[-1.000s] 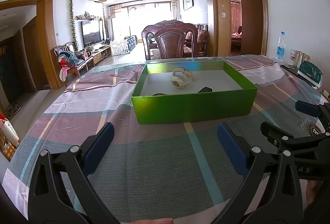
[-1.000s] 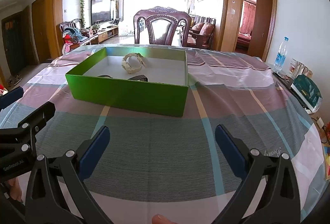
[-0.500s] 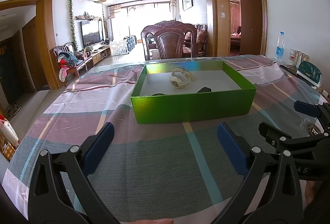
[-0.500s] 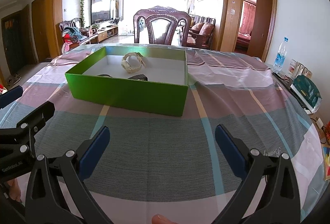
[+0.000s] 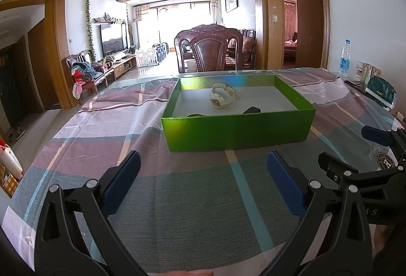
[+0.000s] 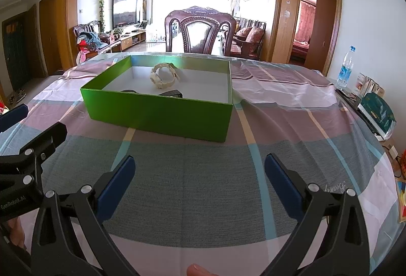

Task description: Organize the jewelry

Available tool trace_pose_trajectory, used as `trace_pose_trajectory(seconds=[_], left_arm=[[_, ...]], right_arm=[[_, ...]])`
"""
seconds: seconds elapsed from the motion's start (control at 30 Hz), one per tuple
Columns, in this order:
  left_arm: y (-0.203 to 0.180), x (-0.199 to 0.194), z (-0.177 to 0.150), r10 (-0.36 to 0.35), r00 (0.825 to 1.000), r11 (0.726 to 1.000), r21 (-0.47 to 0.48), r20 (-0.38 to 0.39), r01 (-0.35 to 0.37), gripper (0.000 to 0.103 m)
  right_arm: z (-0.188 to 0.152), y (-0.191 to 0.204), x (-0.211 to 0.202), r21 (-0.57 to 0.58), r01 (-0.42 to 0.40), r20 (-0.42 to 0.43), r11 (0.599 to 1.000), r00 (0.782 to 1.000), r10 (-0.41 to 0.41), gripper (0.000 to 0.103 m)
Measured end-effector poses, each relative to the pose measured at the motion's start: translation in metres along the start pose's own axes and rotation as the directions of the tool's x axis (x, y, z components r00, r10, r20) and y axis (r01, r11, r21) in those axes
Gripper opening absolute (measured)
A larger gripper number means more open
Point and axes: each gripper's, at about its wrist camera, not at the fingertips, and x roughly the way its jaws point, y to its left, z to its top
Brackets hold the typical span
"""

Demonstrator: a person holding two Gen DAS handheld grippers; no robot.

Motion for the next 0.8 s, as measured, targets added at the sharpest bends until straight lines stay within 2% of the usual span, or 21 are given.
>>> trace_pose_trajectory(seconds=[0.8], left_arm=[[0.0004,-0.0009,-0.0034,0.006,1.0,1.0,0.004,0.007,-0.006,0.099]], right_arm=[[-0.0025,0.0,0.0004,-0.001,0.001,-0.006,1.0,1.0,-0.001,0.1]])
